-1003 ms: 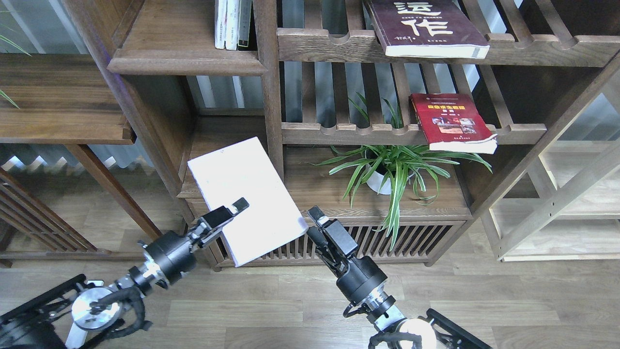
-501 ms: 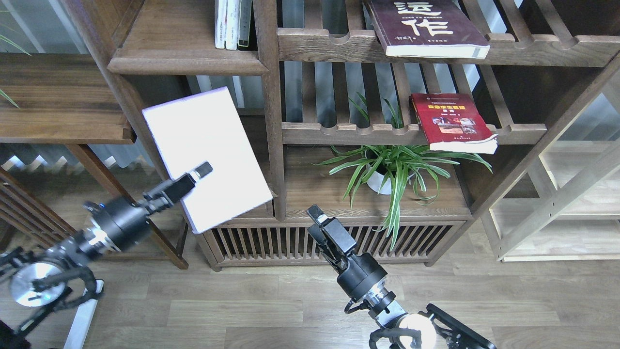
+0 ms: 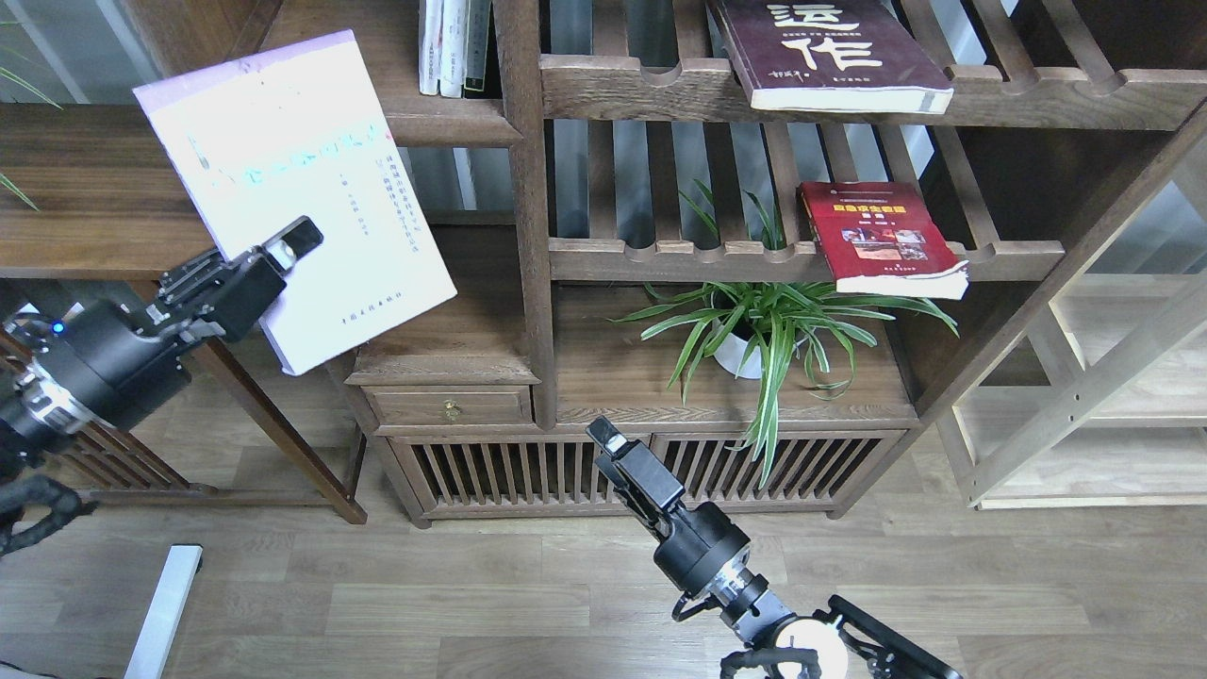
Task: Organize books on shelf
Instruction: 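Lift the white book with the left gripper up to the upper shelf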
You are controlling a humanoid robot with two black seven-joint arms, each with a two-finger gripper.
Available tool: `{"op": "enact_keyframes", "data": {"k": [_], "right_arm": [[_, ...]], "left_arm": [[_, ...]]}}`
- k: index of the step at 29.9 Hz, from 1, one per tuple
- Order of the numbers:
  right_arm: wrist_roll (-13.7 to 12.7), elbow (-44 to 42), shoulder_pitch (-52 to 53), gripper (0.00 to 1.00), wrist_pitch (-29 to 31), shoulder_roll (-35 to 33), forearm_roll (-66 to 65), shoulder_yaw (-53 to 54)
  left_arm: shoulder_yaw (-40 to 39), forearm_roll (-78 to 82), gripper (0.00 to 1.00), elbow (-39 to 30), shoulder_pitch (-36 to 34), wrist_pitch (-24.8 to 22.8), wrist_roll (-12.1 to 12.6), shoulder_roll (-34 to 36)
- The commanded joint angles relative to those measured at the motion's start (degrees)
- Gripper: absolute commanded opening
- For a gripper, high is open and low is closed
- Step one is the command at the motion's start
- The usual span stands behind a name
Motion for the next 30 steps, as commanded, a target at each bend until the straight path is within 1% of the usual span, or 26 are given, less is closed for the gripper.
{"op": "enact_keyframes", "data": {"k": [1, 3, 5, 11, 16, 22, 24, 30], "right_arm": [[0.0, 0.0, 0.0, 0.99, 0.0, 0.0, -0.7, 0.0], [0.0, 0.0, -0.1, 0.99, 0.0, 0.0, -1.0, -0.1], [0.0, 0.0, 0.0, 0.99, 0.0, 0.0, -1.1, -0.3], [0.0, 0.0, 0.0, 0.99, 0.0, 0.0, -1.1, -0.5], [0.0, -0.3, 0.0, 0.99, 0.0, 0.0, -1.1, -0.6], [0.0, -0.3, 0.1, 0.99, 0.0, 0.0, -1.1, -0.6], [0.0, -0.4, 0.3, 0.99, 0.0, 0.0, -1.1, -0.6], [0.0, -0.4, -0.1, 0.99, 0.0, 0.0, -1.0, -0.6]], "left_arm": [[-5.2, 2.8, 0.0, -0.3, 0.0, 0.0, 1.8, -5.8], [-7.3, 3.6, 0.0, -0.3, -0.6, 0.0, 2.7, -8.8], [-9.3, 5.2, 0.0, -0.4, -1.2, 0.0, 3.0, -10.2], [-12.9, 9.1, 0.0, -0.3, -3.3, 0.0, 3.0, -10.7], [-14.3, 11.3, 0.0, 0.0, -7.9, 0.0, 2.9, -10.7], [-14.3, 14.9, 0.0, 1.5, -15.9, 0.0, 2.4, -10.6], [-14.2, 15.6, 0.0, 2.2, -18.5, 3.0, 2.3, -10.4], [-13.6, 20.1, 0.0, 4.1, -23.5, 8.7, 2.2, -10.3]]}}
